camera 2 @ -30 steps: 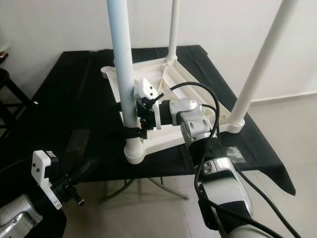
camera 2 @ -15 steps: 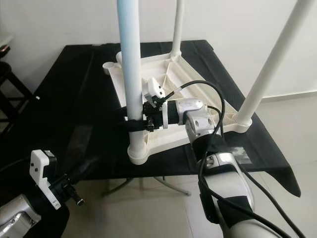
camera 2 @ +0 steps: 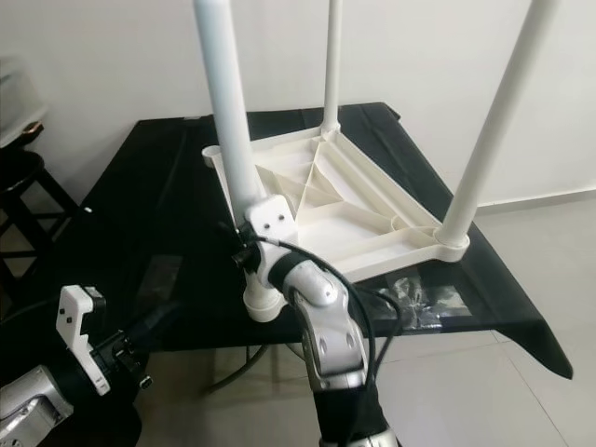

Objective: Building children table

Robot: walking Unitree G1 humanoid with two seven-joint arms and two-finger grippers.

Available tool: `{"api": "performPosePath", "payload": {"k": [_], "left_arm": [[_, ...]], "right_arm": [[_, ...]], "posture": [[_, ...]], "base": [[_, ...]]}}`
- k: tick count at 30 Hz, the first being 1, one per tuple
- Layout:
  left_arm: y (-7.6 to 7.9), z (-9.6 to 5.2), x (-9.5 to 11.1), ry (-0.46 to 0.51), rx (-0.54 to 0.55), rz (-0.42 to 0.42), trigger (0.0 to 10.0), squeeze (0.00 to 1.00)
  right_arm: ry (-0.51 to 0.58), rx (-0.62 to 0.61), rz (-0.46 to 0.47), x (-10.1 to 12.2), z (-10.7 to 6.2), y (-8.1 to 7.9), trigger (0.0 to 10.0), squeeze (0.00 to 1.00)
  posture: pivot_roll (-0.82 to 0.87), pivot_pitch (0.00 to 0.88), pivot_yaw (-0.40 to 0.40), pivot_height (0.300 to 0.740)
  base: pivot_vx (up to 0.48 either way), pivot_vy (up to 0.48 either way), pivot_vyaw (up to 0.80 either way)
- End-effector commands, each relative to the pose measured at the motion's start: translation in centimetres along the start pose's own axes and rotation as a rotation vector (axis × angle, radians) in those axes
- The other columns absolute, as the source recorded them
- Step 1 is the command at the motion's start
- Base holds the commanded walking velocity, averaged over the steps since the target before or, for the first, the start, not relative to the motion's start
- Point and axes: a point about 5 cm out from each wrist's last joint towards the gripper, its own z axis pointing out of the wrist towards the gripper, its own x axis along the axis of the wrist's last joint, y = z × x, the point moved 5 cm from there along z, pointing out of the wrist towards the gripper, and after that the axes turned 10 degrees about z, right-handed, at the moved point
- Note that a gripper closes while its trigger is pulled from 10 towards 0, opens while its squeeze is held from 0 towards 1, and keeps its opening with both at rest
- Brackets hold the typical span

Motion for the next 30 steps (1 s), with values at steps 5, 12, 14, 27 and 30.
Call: {"api": "performPosePath", "payload": {"k": [5, 12, 14, 27, 30], "left_arm": [[-0.5, -0.3, -0.1, 0.002, 0.033, 0.010, 10.0, 0.00], [-0.1, 0.1, 0.0, 0.007, 0.010, 0.002, 10.0, 0.00], [-0.1, 0.1, 0.0, 0.007, 0.010, 0.002, 10.0, 0.00], [1.0, -0.4, 0.6, 0.013, 0.005, 0.003, 10.0, 0.00], [1.2, -0.4, 0.7, 0.011, 0.002, 0.000, 10.0, 0.00]], "right_arm": [[-0.099, 0.202, 0.048, -2.4, -0.1, -1.8, 10.0, 1.00], [-0.050, 0.541, -0.128, 1.2, -1.3, -1.3, 10.0, 0.55], [-0.050, 0.541, -0.128, 1.2, -1.3, -1.3, 10.0, 0.55], [-0.018, 0.845, 0.037, 5.5, 0.4, 0.6, 9.4, 0.00], [-0.066, 0.894, 0.062, 4.8, -0.1, 0.9, 0.0, 0.00]], "posture": [[0.04, 0.033, 0.054, 0.740], [0.05, 0.045, 0.058, 0.740], [0.05, 0.045, 0.058, 0.740], [0.09, 0.112, 0.046, 0.740], [0.09, 0.116, 0.047, 0.740]], "base": [[0.000, 0.000, 0.00], [0.000, 0.000, 0.00], [0.000, 0.000, 0.00], [0.000, 0.000, 0.00], [0.000, 0.000, 0.00]]}}
